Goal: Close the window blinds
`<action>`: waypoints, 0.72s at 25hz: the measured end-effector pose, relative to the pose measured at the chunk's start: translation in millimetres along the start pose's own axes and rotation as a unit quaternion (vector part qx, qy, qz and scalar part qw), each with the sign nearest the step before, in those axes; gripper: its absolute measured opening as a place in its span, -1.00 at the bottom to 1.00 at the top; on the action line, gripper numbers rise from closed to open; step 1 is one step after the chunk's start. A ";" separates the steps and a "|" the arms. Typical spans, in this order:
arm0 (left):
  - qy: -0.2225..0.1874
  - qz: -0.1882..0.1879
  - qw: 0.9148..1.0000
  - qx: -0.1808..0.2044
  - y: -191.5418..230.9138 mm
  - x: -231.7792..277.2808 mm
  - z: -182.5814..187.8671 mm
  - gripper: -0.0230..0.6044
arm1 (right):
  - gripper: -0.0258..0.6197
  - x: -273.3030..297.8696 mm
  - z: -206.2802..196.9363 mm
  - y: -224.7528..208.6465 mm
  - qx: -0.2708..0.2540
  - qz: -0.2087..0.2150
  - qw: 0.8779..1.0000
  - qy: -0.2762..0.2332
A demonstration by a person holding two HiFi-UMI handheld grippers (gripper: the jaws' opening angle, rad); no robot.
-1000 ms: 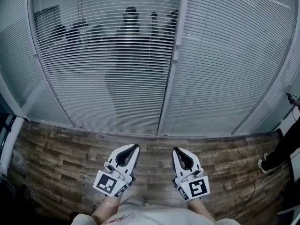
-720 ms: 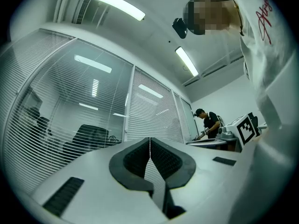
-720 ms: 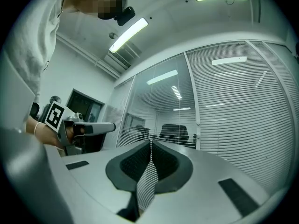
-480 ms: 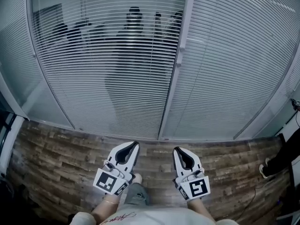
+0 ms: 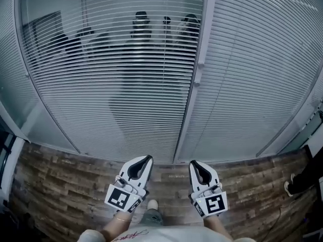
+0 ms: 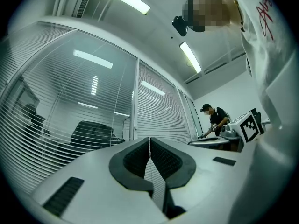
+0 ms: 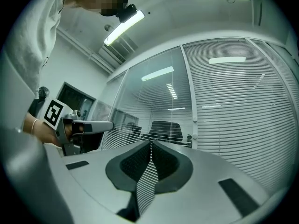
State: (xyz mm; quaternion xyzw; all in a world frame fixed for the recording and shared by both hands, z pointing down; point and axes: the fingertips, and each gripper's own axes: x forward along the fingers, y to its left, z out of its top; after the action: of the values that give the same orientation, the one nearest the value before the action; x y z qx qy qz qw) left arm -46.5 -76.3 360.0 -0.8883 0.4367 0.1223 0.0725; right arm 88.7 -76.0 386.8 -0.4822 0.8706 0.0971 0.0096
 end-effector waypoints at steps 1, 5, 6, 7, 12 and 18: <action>0.002 -0.001 1.000 -0.001 8.8 6.8 -3.8 -0.87 | -0.86 11.0 -1.3 -3.7 -0.002 -0.002 1.000 0.000; 0.001 -0.007 1.000 -0.001 38.7 27.8 -13.0 -0.87 | -0.86 46.8 -2.2 -13.1 -0.012 -0.011 1.000 -0.011; -0.001 -0.009 1.000 0.000 46.1 34.6 -13.3 -0.87 | -0.86 55.8 -1.8 -16.5 -0.014 -0.014 1.000 -0.015; -0.004 -0.012 1.000 0.002 53.2 41.9 -12.7 -0.87 | -0.86 64.6 -1.4 -20.2 -0.016 -0.018 1.000 -0.017; -0.014 -0.018 1.000 0.015 77.3 68.6 -6.9 -0.87 | -0.86 96.4 0.6 -38.0 -0.022 -0.032 0.999 -0.024; -0.004 -0.003 1.000 0.017 82.7 74.4 -17.3 -0.87 | -0.86 107.1 -6.4 -57.0 -0.017 -0.029 0.999 -0.014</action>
State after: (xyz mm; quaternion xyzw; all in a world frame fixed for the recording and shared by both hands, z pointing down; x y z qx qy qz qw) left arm -65.7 -187.1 353.9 -0.8878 0.4355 0.1185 0.0901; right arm 80.0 -196.3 372.1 -0.5063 0.8541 0.1179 0.0162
